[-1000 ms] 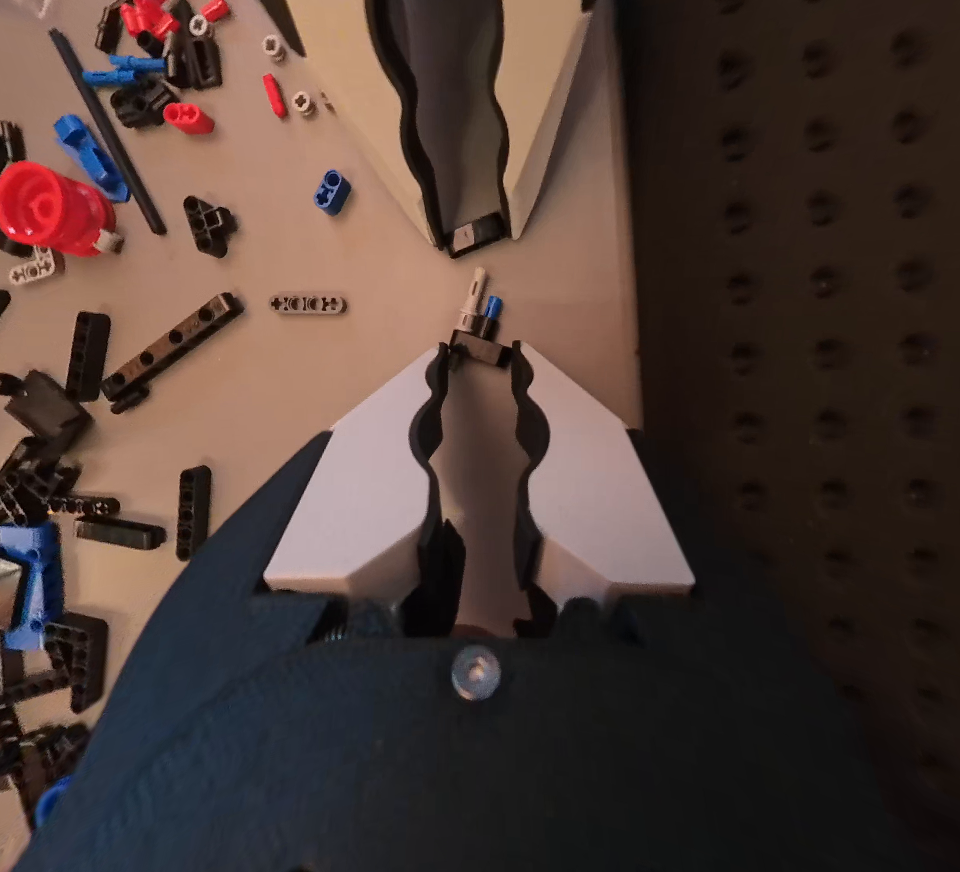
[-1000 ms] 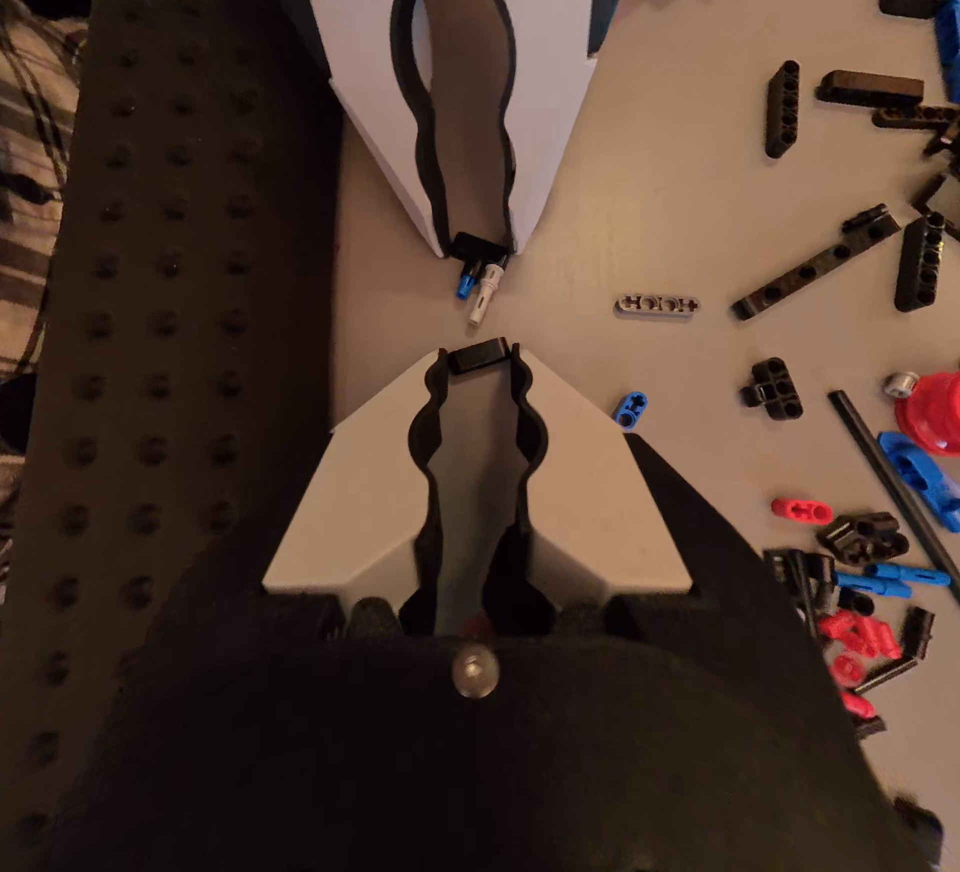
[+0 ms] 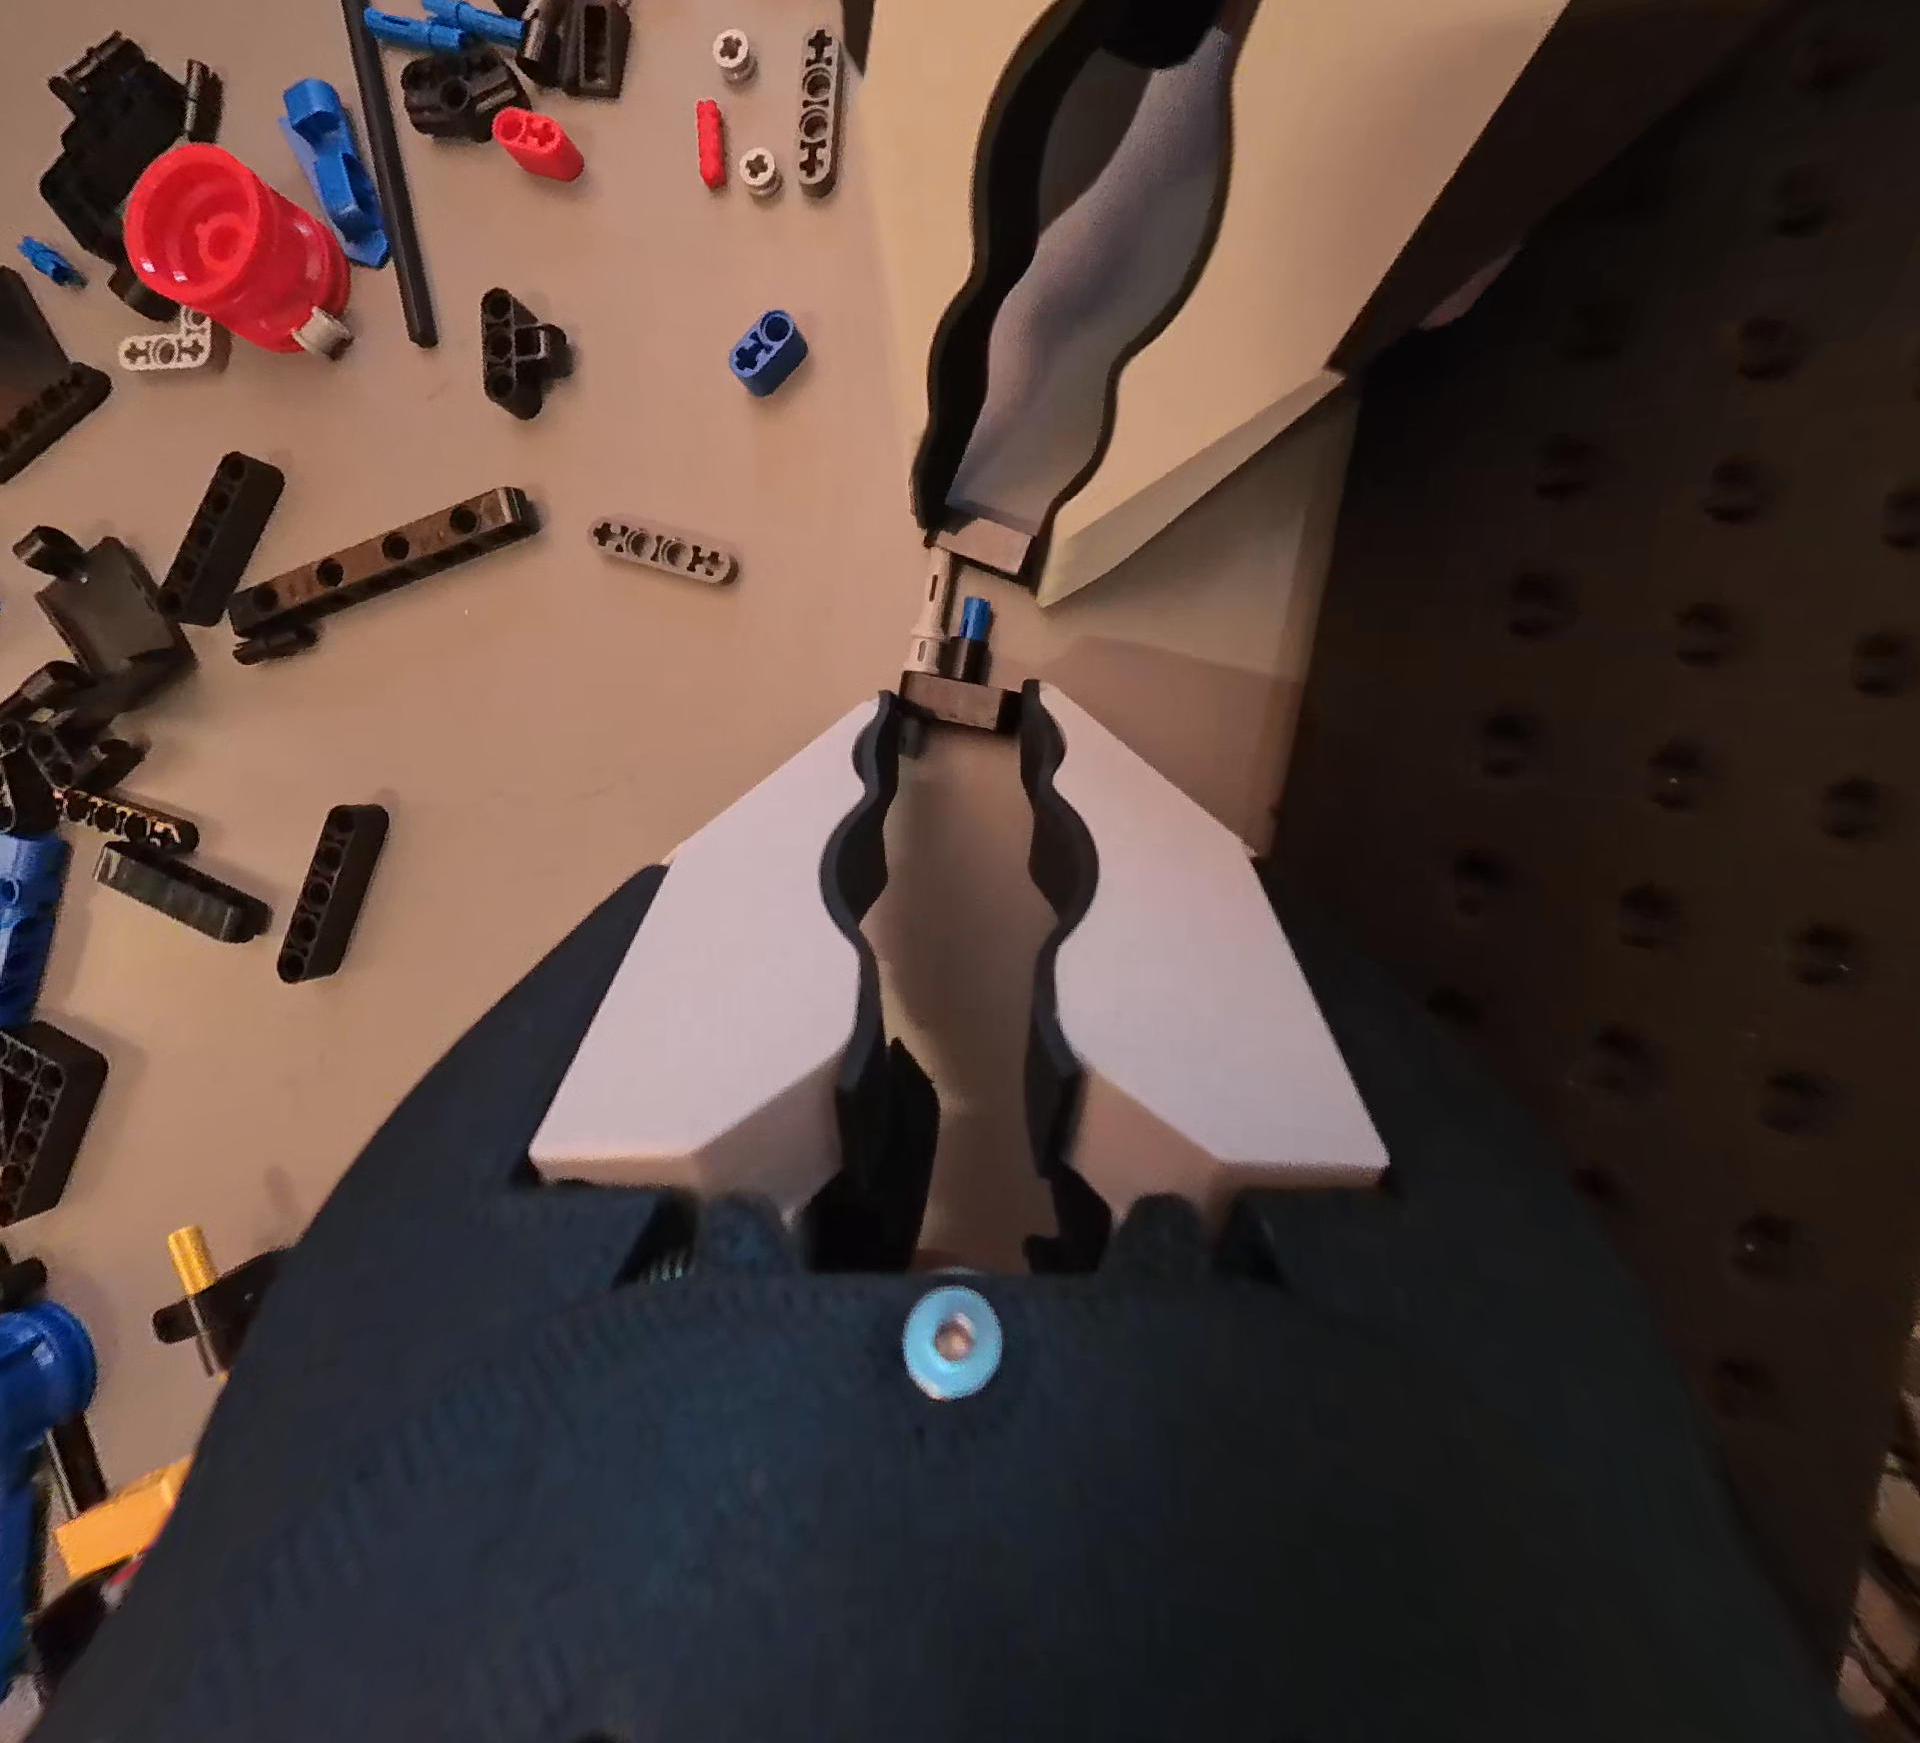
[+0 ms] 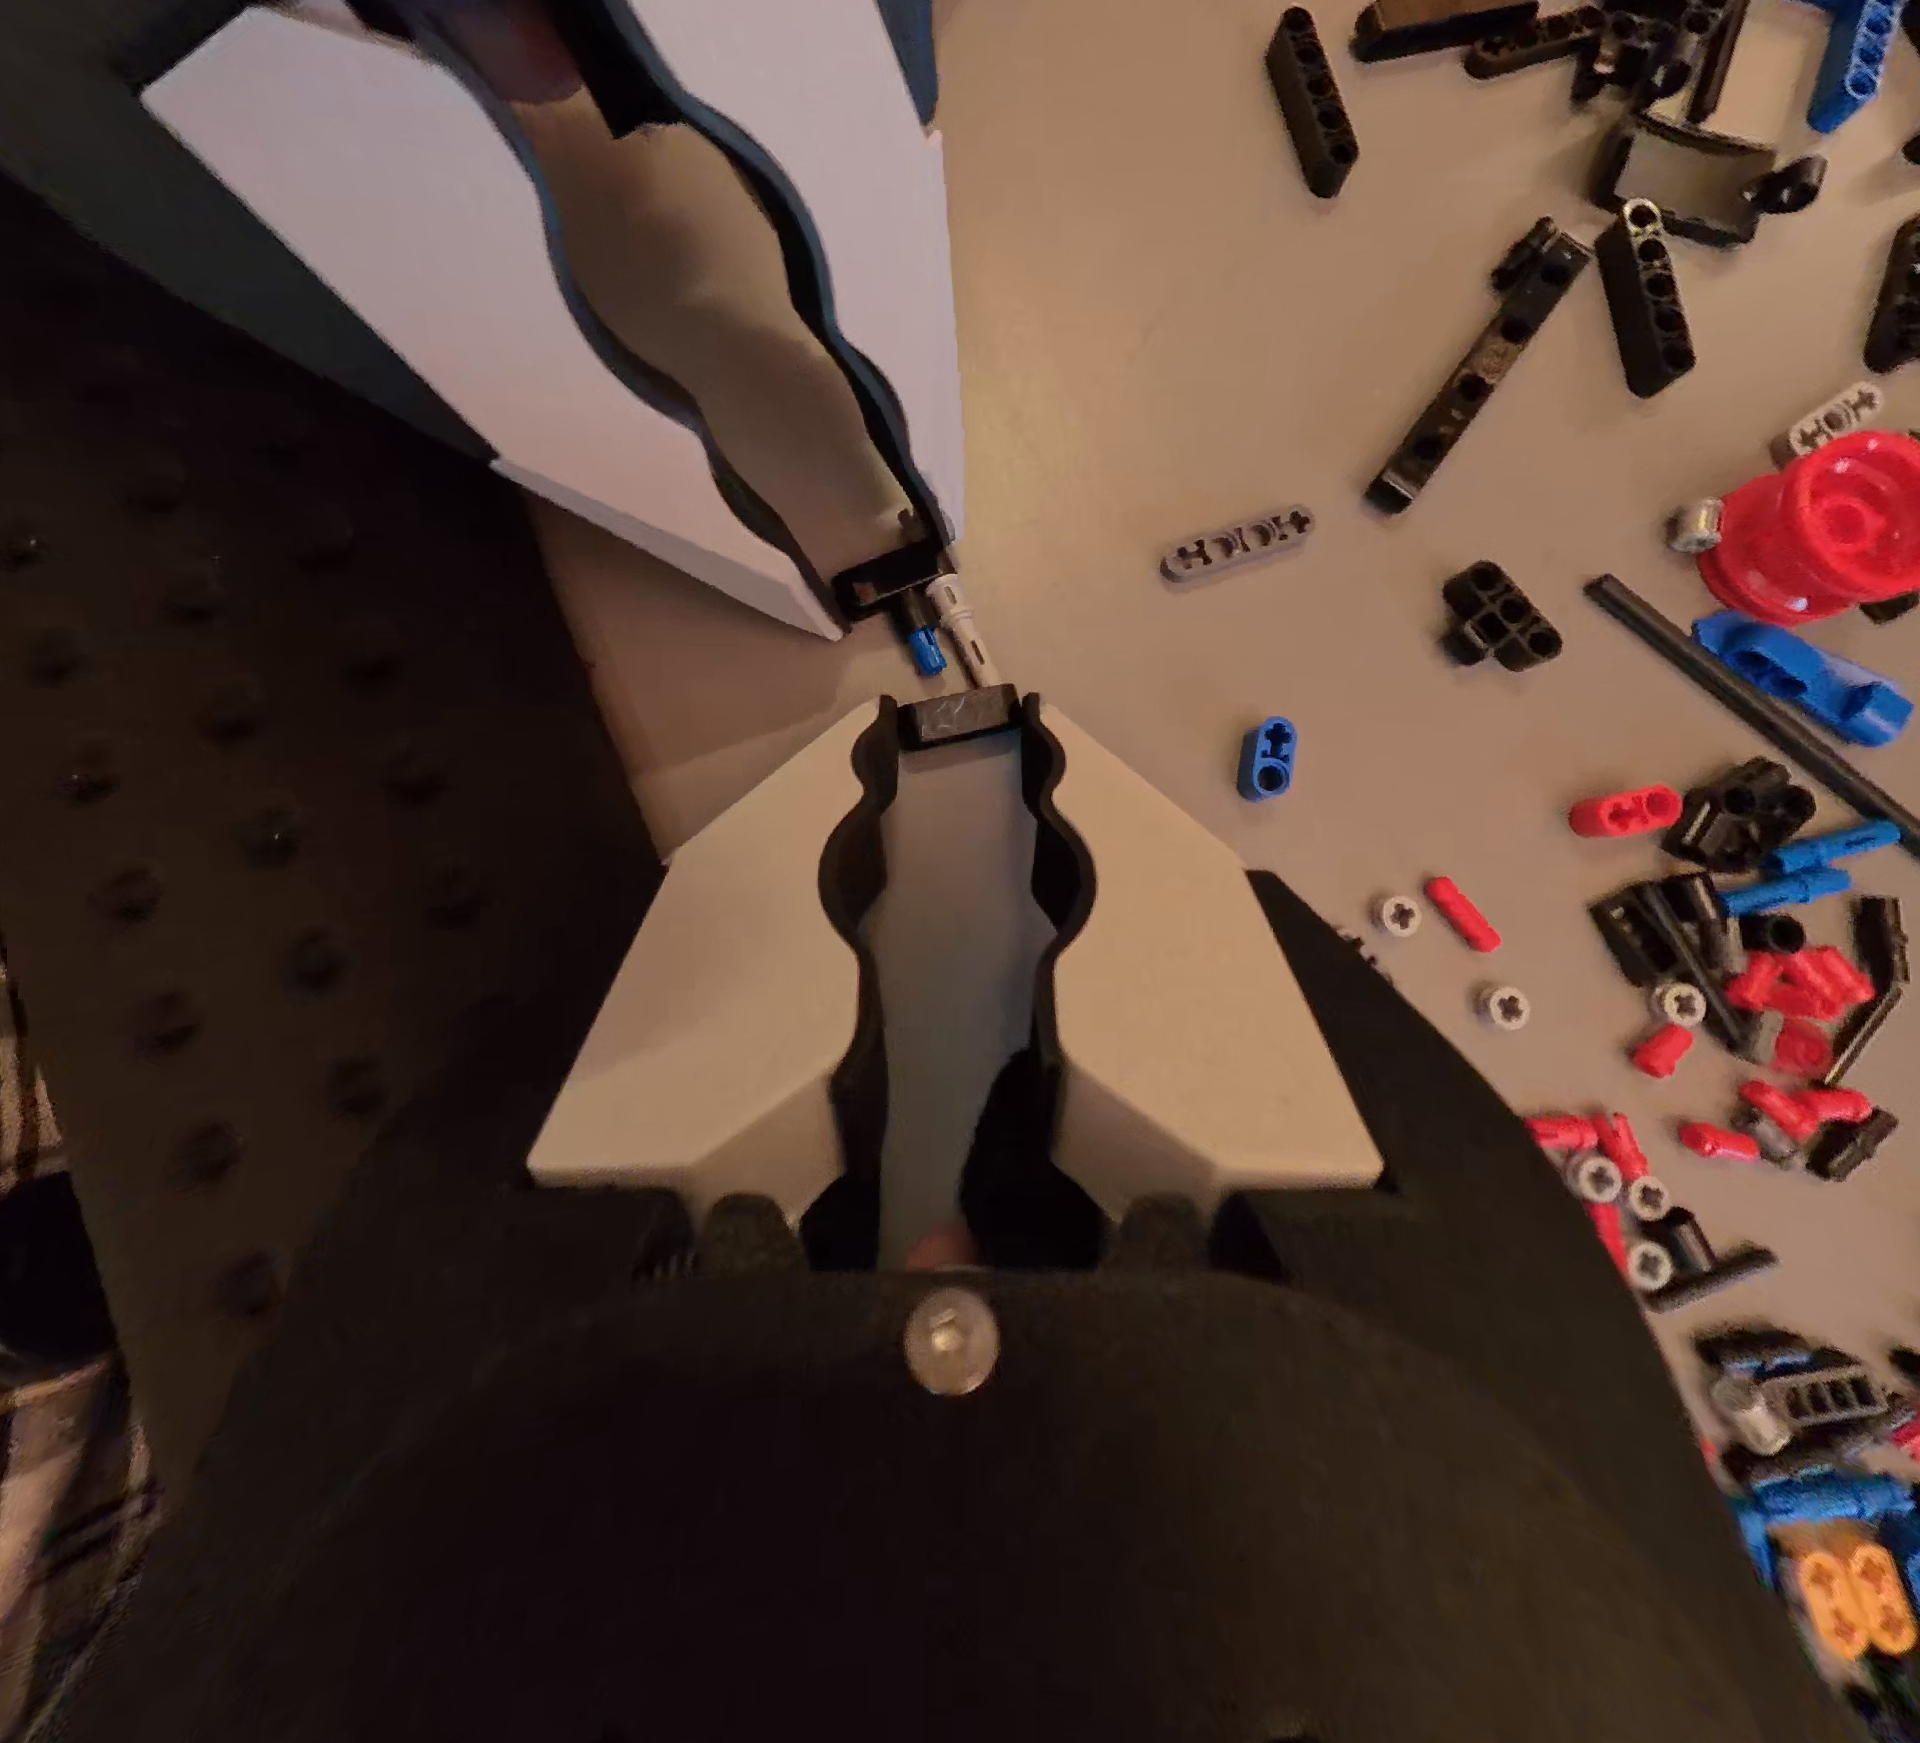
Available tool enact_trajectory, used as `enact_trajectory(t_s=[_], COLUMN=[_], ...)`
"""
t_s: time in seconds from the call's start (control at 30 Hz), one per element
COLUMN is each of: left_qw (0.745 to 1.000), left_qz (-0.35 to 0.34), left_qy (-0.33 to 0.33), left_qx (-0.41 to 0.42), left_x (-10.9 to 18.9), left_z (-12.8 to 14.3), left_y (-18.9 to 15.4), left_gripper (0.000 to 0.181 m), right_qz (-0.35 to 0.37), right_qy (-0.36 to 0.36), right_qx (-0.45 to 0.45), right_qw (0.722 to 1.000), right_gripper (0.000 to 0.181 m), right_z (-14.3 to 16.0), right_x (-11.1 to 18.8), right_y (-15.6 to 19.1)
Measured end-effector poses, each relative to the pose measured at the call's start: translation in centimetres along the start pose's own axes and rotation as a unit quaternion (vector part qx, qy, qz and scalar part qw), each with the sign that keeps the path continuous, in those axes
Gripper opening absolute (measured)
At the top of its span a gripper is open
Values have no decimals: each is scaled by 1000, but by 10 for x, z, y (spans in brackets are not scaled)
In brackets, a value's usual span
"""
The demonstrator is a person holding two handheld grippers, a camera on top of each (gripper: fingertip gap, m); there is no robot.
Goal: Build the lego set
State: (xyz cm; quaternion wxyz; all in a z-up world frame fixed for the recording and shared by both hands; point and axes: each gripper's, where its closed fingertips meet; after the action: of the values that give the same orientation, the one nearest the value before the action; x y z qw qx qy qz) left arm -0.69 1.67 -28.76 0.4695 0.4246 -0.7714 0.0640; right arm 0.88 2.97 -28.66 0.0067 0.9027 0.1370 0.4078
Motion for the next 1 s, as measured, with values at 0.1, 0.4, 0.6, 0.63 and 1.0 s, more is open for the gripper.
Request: enact_trajectory(t_s=[0.1,0.4,0.6,0.63,1.0], left_qw=[1000,1000,999,999,997], left_qz=[-5,-2,-2,-3,-8], left_qy=[-4,-19,-32,-33,-59], left_qx=[7,15,20,23,46], left_x=[0,0,0,0,0], left_z=[0,0,-1,-1,-1], left_y=[0,0,0,0,0], left_gripper=[20,20,20,20,20], right_qz=[2,-41,-68,-70,-58], right_qy=[-7,-24,-21,-21,-30], right_qx=[17,53,86,90,110], right_qw=[1000,997,994,993,992], right_gripper=[20,20,20,20,20], right_z=[-1,-1,-1,-1,-2], right_x=[-1,-1,-1,-1,-1], right_y=[0,-1,-1,-2,-2])
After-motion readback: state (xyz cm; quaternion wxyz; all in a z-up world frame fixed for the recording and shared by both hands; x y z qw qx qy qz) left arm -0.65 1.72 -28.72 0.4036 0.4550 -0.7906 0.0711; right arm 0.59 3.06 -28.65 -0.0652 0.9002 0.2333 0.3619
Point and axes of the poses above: each gripper's, where its closed fingertips meet, x back along the fingers, z out of its underside, y = z × x across the jaws, and after that the axes turned 11 degrees about -z, right-handed
